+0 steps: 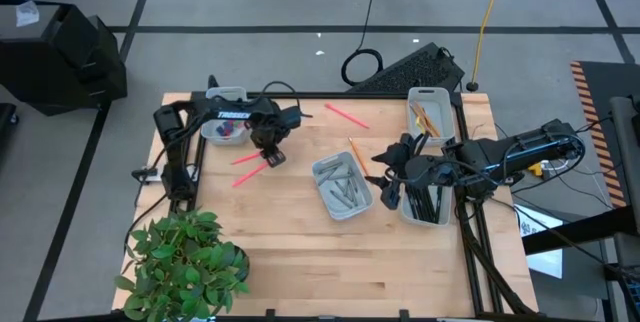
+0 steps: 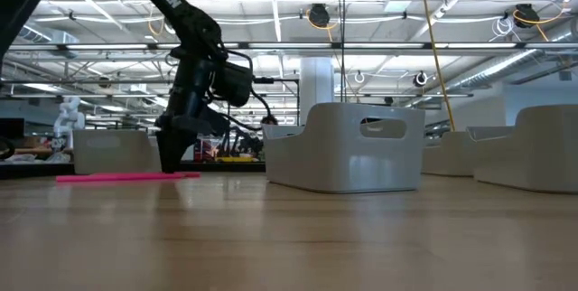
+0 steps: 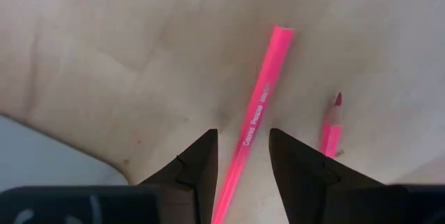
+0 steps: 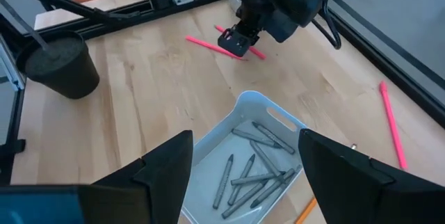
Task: Sort crayons/erasers/pens/pencils in bins
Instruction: Put the pink pencil into the top right gray bin
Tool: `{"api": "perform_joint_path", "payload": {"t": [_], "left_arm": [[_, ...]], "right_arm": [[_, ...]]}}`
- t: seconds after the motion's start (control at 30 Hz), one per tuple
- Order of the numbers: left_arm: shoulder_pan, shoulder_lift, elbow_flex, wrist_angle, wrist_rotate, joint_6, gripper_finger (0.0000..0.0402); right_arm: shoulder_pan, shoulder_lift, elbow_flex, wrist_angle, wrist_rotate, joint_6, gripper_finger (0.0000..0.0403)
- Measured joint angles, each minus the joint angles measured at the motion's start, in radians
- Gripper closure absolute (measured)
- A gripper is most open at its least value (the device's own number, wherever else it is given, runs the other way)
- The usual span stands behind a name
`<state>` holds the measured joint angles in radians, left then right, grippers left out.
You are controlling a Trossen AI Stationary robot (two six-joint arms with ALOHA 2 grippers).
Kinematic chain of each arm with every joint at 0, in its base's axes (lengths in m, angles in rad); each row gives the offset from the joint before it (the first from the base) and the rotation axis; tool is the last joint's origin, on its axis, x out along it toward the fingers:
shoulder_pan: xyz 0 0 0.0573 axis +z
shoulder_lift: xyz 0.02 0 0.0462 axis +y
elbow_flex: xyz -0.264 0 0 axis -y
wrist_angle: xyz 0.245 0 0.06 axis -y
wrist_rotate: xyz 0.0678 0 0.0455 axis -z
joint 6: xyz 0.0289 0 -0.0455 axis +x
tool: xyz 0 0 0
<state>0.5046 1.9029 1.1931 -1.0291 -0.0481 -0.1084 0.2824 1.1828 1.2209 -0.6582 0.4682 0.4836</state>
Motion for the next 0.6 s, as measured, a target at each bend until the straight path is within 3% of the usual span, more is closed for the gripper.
{"api": "perform_joint_path", "payload": {"t": [0.13,0.4,0.6], "left_arm": [[0.019,0.006,-0.013,0.005,0.048,0.070,0.0271],[0.017,0.005,-0.027,0.052,0.033,0.204,0.0274],[0.011,0.007,-0.030,0.075,0.044,0.183,0.0334]], "right_arm": [[-0.007,0.000,0.000,0.000,0.000,0.002,0.0149],[-0.028,0.000,0.000,0.000,0.002,0.003,0.0149],[-0.028,0.000,0.000,0.003,0.002,0.000,0.0149]]}}
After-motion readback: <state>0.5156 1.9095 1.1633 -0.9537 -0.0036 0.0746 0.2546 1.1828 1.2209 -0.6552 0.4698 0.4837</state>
